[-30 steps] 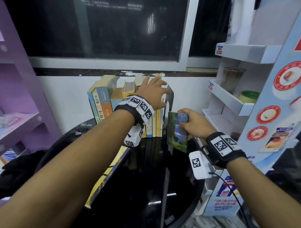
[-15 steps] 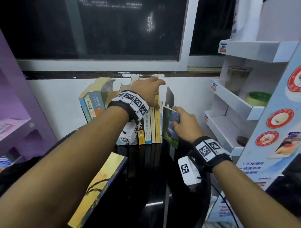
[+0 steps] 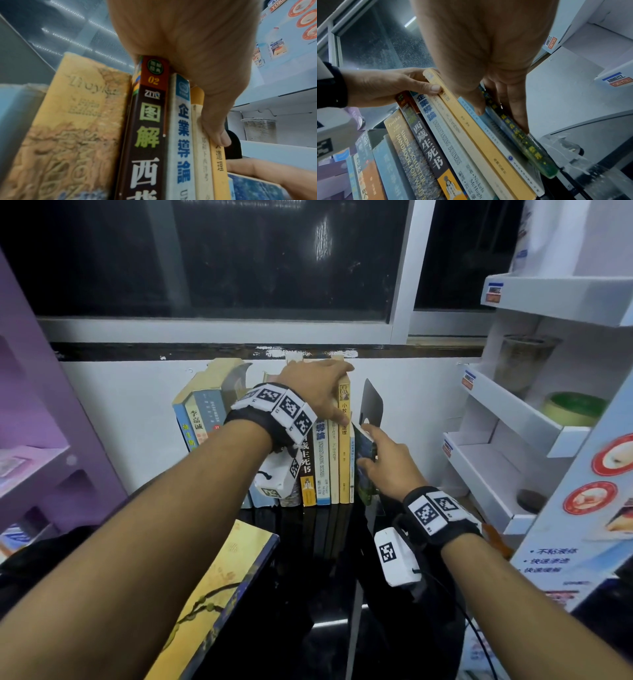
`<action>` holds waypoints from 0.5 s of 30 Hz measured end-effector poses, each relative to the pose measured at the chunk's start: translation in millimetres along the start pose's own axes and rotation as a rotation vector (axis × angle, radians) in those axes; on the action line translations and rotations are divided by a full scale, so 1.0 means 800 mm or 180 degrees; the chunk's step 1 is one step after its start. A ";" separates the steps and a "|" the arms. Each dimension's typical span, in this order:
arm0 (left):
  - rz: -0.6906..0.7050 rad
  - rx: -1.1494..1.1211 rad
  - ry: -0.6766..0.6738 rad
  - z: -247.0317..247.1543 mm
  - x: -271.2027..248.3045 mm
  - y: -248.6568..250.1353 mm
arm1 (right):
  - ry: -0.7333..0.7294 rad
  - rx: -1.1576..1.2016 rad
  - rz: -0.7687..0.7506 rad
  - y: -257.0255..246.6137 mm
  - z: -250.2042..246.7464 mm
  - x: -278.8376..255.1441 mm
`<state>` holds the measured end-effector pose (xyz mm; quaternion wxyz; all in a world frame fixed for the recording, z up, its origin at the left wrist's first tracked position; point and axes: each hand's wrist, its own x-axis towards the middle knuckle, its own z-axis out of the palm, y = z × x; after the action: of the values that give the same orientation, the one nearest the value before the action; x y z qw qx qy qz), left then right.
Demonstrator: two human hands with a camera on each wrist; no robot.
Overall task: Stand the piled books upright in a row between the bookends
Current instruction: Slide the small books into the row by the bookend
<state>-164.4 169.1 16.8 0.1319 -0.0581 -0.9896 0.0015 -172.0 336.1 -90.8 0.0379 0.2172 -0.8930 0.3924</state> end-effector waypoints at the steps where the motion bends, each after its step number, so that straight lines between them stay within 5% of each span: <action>1: -0.0017 0.0020 0.0004 0.000 -0.001 0.000 | -0.0056 0.0027 -0.0010 0.000 0.000 0.000; 15: -0.0044 -0.0023 0.0001 0.002 -0.002 -0.002 | -0.0423 -0.0127 0.0012 0.013 0.011 0.012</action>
<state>-163.5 167.5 15.2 0.1319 -0.0516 -0.9899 -0.0031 -183.8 332.8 -101.6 -0.0179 0.2404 -0.9015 0.3594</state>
